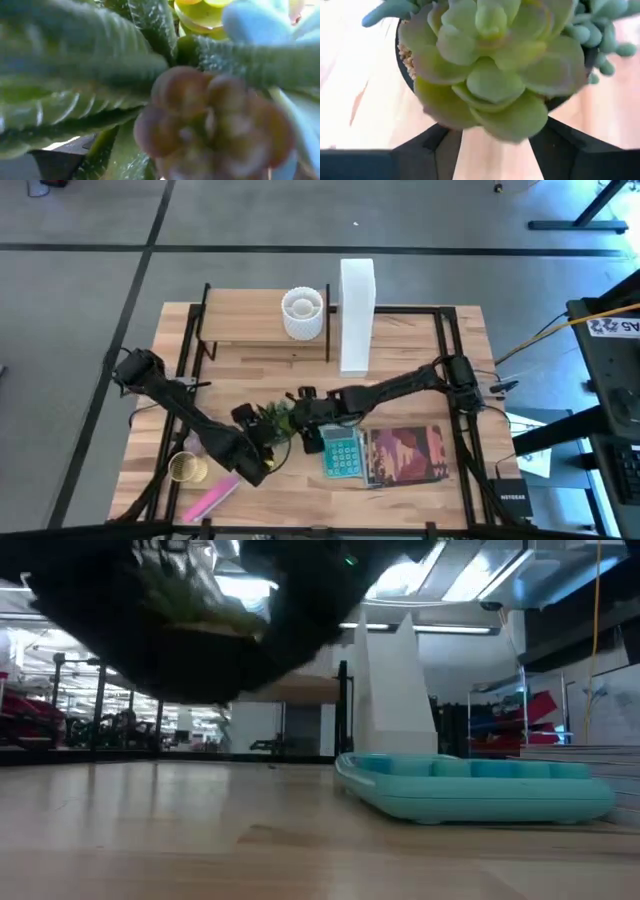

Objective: Stock shelves
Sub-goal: Put the potted plant on the shelf

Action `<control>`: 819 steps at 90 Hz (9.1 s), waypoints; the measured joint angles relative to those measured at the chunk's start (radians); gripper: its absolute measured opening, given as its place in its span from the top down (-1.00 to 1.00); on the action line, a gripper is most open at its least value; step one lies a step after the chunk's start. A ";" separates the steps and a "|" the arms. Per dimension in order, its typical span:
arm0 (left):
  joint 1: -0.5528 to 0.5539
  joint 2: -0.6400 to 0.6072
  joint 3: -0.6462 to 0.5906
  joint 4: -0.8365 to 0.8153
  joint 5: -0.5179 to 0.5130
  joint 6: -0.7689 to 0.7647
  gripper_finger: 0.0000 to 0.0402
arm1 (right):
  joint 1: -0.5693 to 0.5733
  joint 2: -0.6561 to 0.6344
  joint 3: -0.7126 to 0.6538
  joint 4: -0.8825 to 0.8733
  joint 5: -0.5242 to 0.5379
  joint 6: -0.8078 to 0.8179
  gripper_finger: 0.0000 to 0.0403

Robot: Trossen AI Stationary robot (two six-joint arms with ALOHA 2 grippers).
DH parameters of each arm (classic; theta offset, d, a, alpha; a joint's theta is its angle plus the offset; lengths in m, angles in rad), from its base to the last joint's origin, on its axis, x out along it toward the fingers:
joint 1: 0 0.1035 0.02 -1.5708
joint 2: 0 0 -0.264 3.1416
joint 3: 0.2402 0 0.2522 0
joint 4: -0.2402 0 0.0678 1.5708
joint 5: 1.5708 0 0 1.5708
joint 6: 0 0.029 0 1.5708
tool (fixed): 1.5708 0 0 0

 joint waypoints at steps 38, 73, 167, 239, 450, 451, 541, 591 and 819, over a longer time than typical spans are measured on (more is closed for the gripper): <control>0.007 -0.262 0.003 -0.489 -0.218 -0.319 -0.48 | -0.133 0.006 0.204 0.163 0.040 -0.107 0.32; 0.085 -0.416 -0.105 -0.534 -0.279 -0.346 -0.48 | -0.203 0.130 0.392 0.156 0.048 -0.124 0.37; 0.339 -0.419 -0.141 -0.449 -0.359 -0.080 -0.48 | -0.291 0.181 0.395 0.169 0.023 -0.094 0.37; 0.481 -0.456 -0.408 -0.286 -0.382 -0.033 -0.48 | -0.307 0.214 0.393 0.189 0.033 -0.087 0.37; 1.147 -0.559 0.036 0.080 0.304 0.904 0.98 | -0.339 0.302 0.392 0.437 0.060 -0.135 0.37; 1.144 -0.561 0.036 0.080 0.304 0.904 0.98 | -0.339 0.302 0.392 0.440 0.060 -0.135 0.37; 1.145 -0.536 0.038 0.012 0.364 0.850 1.00 | -0.347 0.302 0.391 0.424 0.049 -0.118 0.37; 1.006 -0.533 0.034 0.001 0.267 0.829 1.00 | -0.368 0.335 0.391 0.462 0.108 -0.085 0.37; 0.891 -0.517 0.230 -0.471 0.277 0.894 0.73 | -0.324 0.269 0.395 0.190 0.129 -0.133 0.37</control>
